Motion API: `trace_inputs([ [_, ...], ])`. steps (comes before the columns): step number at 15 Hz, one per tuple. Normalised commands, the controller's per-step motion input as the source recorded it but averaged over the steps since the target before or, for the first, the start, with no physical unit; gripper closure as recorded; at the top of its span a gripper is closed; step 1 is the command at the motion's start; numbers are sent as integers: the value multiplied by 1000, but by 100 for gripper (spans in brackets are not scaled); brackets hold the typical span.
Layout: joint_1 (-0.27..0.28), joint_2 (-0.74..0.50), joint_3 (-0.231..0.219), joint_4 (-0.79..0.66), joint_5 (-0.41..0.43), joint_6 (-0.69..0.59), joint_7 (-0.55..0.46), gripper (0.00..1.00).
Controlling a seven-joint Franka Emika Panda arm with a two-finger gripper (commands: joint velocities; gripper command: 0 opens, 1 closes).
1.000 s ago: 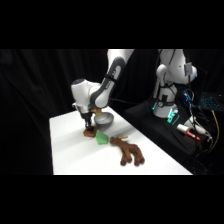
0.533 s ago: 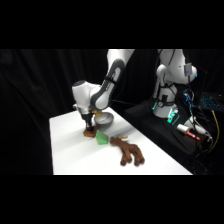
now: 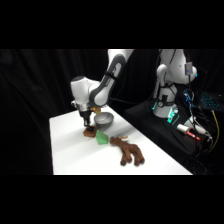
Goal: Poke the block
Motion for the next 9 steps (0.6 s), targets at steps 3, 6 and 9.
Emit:
trace_inputs([
  [3,-51,-423,80,-134,27,-340,-207,99],
  [6,-24,-443,47,-119,-24,-383,-163,99],
  [9,-7,-414,31,-80,-61,-354,-116,99],
])
